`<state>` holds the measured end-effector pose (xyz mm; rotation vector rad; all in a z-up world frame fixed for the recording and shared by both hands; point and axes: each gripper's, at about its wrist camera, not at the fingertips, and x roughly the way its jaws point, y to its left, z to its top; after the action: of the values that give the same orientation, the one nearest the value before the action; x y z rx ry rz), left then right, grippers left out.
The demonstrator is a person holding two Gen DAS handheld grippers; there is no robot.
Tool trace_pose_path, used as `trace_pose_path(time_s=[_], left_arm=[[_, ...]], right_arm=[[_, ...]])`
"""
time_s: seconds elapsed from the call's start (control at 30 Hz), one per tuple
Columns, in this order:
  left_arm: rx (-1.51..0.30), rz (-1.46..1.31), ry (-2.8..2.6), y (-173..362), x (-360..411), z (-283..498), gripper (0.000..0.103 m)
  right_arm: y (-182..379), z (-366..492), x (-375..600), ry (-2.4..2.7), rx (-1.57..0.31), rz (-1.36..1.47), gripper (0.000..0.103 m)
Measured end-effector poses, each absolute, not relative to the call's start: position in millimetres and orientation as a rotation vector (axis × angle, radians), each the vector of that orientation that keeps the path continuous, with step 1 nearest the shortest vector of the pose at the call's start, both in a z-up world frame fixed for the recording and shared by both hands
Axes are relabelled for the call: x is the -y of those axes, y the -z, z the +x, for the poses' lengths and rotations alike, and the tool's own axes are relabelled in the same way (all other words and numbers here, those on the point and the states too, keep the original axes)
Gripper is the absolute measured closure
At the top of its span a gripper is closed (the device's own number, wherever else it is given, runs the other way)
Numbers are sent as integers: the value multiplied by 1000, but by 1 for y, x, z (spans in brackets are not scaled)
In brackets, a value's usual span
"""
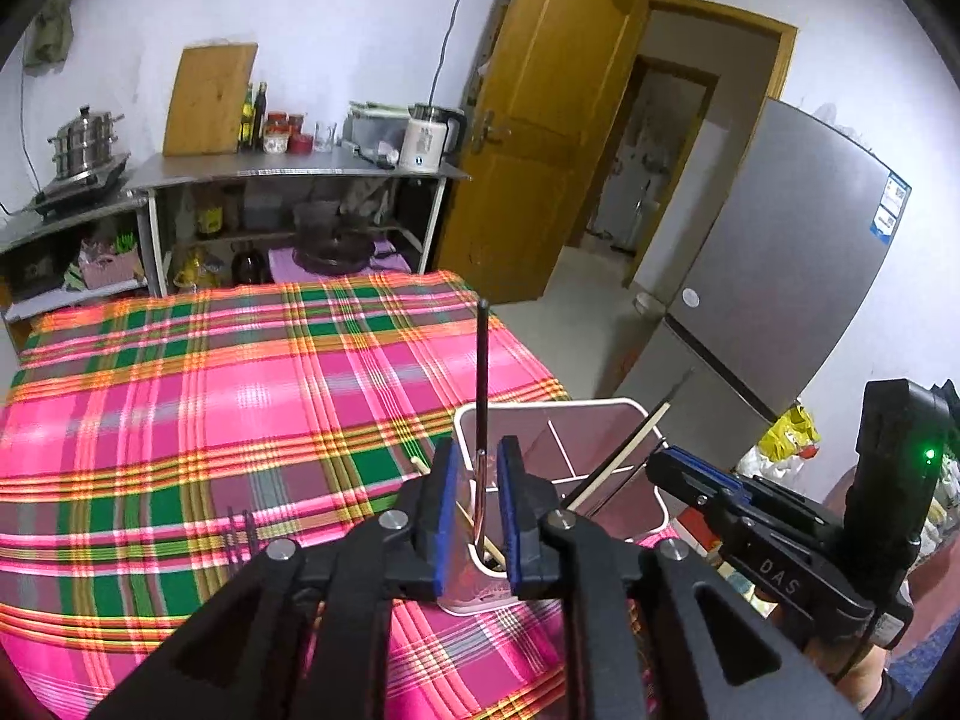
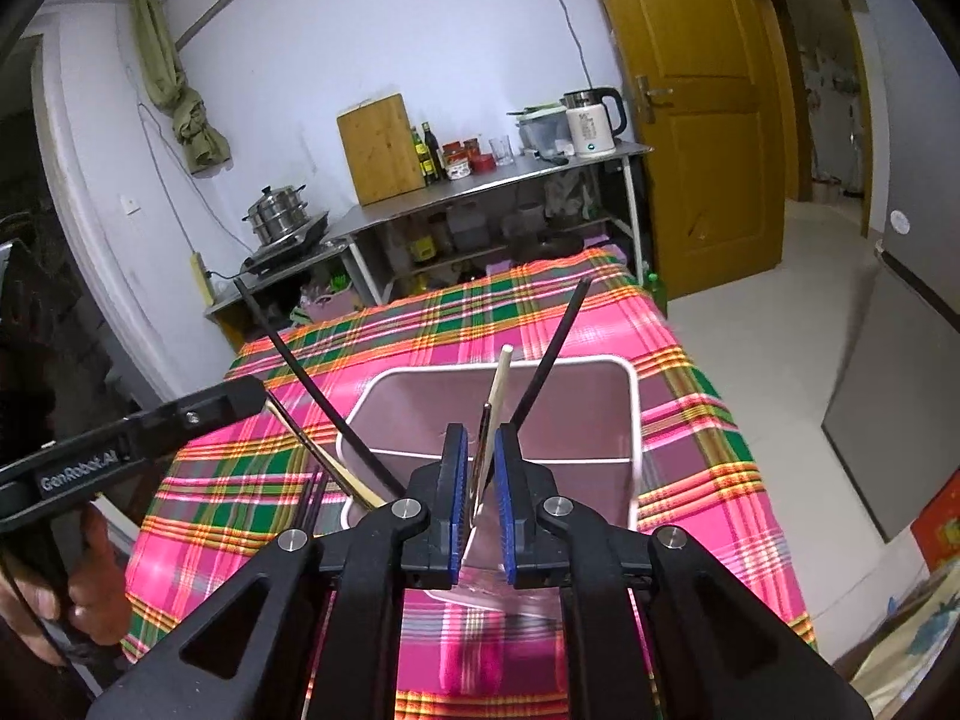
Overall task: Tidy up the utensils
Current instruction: 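Open the left tool into the caddy while the right tool releases its chopstick, then move both open tools back down to the chopsticks on the cloth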
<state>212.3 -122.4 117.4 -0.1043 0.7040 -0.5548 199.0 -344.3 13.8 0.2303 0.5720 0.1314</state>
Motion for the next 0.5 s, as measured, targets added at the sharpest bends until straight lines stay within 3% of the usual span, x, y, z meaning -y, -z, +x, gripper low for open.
trace_pose_path(time_s=[0.5], left_arm=[[-618, -98, 494, -128, 78, 155, 84]], right_arm=[[-37, 147, 317, -172, -499, 159, 93]])
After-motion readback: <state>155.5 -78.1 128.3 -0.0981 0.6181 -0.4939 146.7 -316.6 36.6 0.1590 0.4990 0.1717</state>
